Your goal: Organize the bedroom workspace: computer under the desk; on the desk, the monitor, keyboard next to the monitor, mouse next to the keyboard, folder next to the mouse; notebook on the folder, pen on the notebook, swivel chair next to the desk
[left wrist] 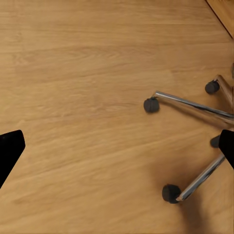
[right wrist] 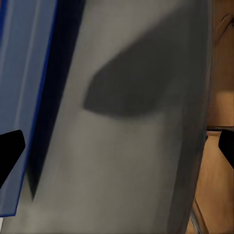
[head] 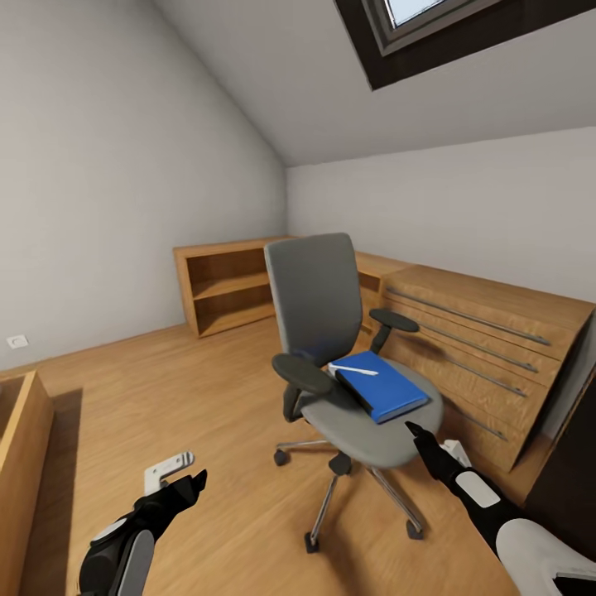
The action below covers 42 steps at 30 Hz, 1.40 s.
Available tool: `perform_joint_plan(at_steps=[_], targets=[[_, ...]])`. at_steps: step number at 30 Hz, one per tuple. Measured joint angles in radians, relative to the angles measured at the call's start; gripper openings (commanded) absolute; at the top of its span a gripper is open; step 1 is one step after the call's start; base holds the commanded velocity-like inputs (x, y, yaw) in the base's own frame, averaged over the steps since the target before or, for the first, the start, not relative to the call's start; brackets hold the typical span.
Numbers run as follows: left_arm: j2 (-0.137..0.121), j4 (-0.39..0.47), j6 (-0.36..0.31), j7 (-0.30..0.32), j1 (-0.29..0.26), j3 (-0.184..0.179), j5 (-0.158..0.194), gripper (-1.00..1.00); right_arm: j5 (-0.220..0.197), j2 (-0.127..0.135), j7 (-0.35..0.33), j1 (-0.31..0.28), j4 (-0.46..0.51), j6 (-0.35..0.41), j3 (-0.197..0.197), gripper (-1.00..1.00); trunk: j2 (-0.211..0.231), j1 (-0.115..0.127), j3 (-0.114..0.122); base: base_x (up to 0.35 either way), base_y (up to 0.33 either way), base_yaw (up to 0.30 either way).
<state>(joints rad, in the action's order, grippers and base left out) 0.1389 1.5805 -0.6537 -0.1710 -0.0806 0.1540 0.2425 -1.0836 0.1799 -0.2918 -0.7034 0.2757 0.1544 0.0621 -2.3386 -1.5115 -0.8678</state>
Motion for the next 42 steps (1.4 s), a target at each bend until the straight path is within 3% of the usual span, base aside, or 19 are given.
perform_joint_plan(at_steps=[9, 19, 31, 42], targets=[[0.000, 0.000, 0.000, -0.001, 0.000, -0.001, 0.001, 1.00, -0.001, 0.000, 0.000, 0.000, 0.000, 0.000, -0.001, 1.00, 0.000, -0.001, 0.000, 0.087, 0.000, 0.000], [0.000, -0.004, 0.000, -0.002, 0.000, -0.003, -0.001, 1.00, -0.001, 0.000, -0.001, 0.000, 0.000, -0.001, -0.001, 1.00, 0.000, -0.001, 0.000, -0.273, 0.000, 0.000], [0.000, -0.023, 0.003, -0.003, 0.000, -0.013, -0.002, 1.00, 0.002, 0.000, 0.000, 0.001, 0.001, -0.068, -0.002, 1.00, 0.000, -0.001, 0.000, -0.288, -0.006, 0.000], [0.000, -0.025, 0.003, -0.004, 0.000, -0.045, -0.003, 1.00, 0.002, -0.002, 0.001, 0.001, 0.001, -0.087, -0.003, 1.00, 0.000, -0.001, 0.000, -0.253, -0.054, 0.000]])
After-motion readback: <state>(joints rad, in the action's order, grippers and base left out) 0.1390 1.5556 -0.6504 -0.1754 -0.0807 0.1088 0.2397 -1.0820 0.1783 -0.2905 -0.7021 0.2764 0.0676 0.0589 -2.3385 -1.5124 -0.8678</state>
